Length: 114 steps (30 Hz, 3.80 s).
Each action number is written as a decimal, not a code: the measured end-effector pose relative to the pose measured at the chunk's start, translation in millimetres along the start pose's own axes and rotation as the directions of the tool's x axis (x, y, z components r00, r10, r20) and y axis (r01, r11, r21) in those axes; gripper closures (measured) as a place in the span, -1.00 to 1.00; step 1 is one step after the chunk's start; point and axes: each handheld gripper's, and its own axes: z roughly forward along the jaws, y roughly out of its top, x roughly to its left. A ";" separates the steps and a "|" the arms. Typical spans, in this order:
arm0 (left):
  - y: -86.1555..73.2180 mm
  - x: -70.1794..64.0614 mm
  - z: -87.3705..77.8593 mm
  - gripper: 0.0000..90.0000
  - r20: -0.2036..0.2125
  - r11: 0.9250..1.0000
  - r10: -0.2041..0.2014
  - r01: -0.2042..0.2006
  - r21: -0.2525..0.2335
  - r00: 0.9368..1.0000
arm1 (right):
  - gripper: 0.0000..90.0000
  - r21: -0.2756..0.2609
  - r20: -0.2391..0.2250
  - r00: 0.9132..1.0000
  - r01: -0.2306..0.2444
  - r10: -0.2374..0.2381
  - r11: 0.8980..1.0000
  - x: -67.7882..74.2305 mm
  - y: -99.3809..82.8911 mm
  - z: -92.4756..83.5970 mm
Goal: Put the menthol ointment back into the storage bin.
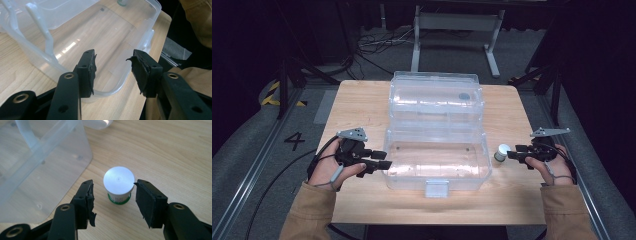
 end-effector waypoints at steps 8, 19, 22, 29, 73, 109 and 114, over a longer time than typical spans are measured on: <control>-9.9 1.3 -8.7 0.19 -0.016 1.000 -0.031 0.031 0.002 0.999 | 0.06 0.071 0.006 1.000 0.022 -0.023 0.997 2.5 8.5 11.9; -22.3 1.0 -16.8 0.20 -0.049 0.998 -0.057 0.058 0.017 0.997 | -0.09 0.133 0.019 1.000 0.005 -0.007 0.991 -5.3 11.8 36.1; -25.2 1.3 -19.5 0.20 -0.060 0.998 -0.067 0.068 0.015 0.996 | -0.09 0.144 0.019 1.000 0.008 -0.011 0.990 -5.1 13.4 42.1; -28.7 2.2 -21.8 0.18 -0.062 0.997 -0.081 0.082 0.005 0.995 | -0.05 0.166 0.028 0.999 0.026 -0.032 0.986 -2.6 15.9 51.4; -28.0 12.3 -14.6 0.14 -0.065 0.995 -0.102 0.103 0.011 0.993 | 0.12 0.198 -0.005 0.994 0.110 -0.111 0.974 27.3 40.5 -8.6; -32.2 15.3 -15.3 0.10 -0.078 0.994 -0.110 0.111 0.007 0.991 | 0.12 0.239 -0.158 0.946 0.315 -0.283 0.919 73.9 92.2 -35.0; -32.5 16.1 -15.0 0.09 -0.079 0.994 -0.105 0.106 0.010 0.991 | 0.12 0.222 -0.199 0.928 0.355 -0.314 0.908 80.0 95.5 -36.1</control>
